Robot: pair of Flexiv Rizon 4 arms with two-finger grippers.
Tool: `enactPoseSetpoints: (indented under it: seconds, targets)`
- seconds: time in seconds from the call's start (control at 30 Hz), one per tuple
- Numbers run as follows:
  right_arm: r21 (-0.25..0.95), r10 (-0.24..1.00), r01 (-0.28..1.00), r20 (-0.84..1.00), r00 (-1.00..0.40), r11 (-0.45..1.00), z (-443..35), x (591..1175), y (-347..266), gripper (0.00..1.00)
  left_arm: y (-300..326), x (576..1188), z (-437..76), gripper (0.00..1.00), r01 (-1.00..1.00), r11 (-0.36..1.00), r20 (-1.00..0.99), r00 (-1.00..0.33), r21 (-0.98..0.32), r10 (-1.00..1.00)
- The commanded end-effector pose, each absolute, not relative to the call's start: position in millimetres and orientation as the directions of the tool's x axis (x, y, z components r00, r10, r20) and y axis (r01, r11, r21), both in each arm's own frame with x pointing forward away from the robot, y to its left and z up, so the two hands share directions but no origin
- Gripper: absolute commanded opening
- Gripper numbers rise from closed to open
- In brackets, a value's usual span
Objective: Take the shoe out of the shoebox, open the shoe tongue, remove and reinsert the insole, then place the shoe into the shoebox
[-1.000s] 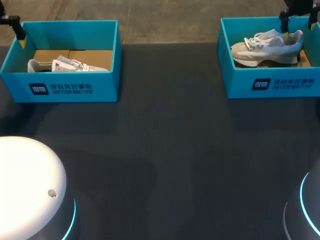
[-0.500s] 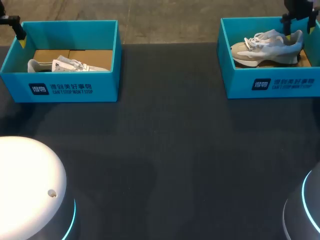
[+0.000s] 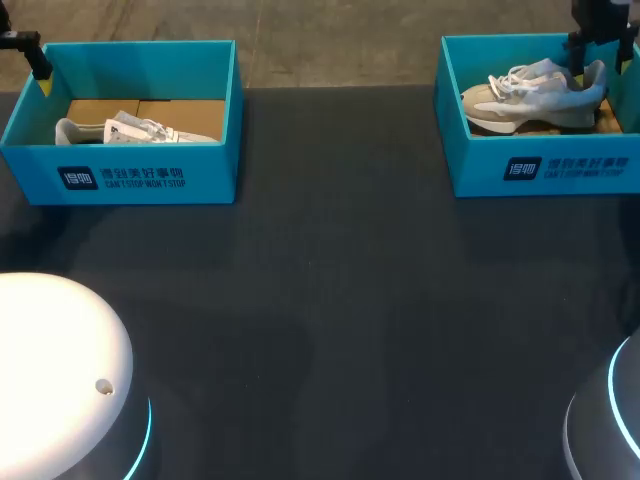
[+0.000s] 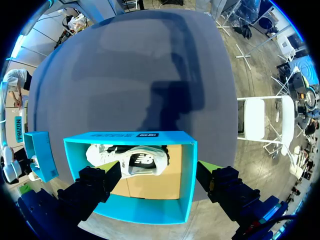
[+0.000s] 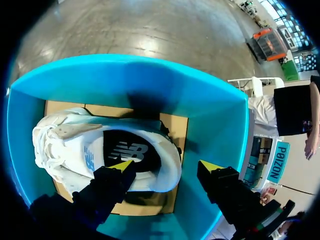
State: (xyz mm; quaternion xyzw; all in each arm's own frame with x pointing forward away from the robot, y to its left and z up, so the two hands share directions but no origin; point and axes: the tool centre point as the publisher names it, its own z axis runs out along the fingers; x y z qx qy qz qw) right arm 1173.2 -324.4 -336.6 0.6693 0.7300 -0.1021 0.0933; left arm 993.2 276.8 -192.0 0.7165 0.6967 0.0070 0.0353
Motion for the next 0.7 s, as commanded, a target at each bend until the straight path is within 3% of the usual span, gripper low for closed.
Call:
enactPoseSetpoints:
  seconds: [0.03, 0.37, 0.53, 0.7]
  targets:
    - [-0.078, 0.961, 0.994, -0.261, -0.094, 0.076, -345, 1187, -328, 0.84, 277, 992, -192, 1.00, 0.998, -0.027, -0.037, 0.029, 0.063, 0.999]
    - [-0.120, 0.968, 0.990, -0.231, -0.101, 0.075, -357, 1187, -333, 0.87, 277, 992, -192, 1.00, 0.998, -0.027, -0.037, 0.029, 0.063, 0.999]
    - [-0.138, 0.973, 0.988, -0.205, -0.102, 0.075, -361, 1187, -336, 0.97, 277, 992, -192, 1.00, 0.998, -0.027, -0.037, 0.029, 0.063, 0.999]
    - [-0.162, 0.978, 0.984, -0.181, -0.105, 0.076, -369, 1186, -338, 0.95, 277, 992, -192, 1.00, 0.998, -0.027, -0.037, 0.029, 0.063, 0.999]
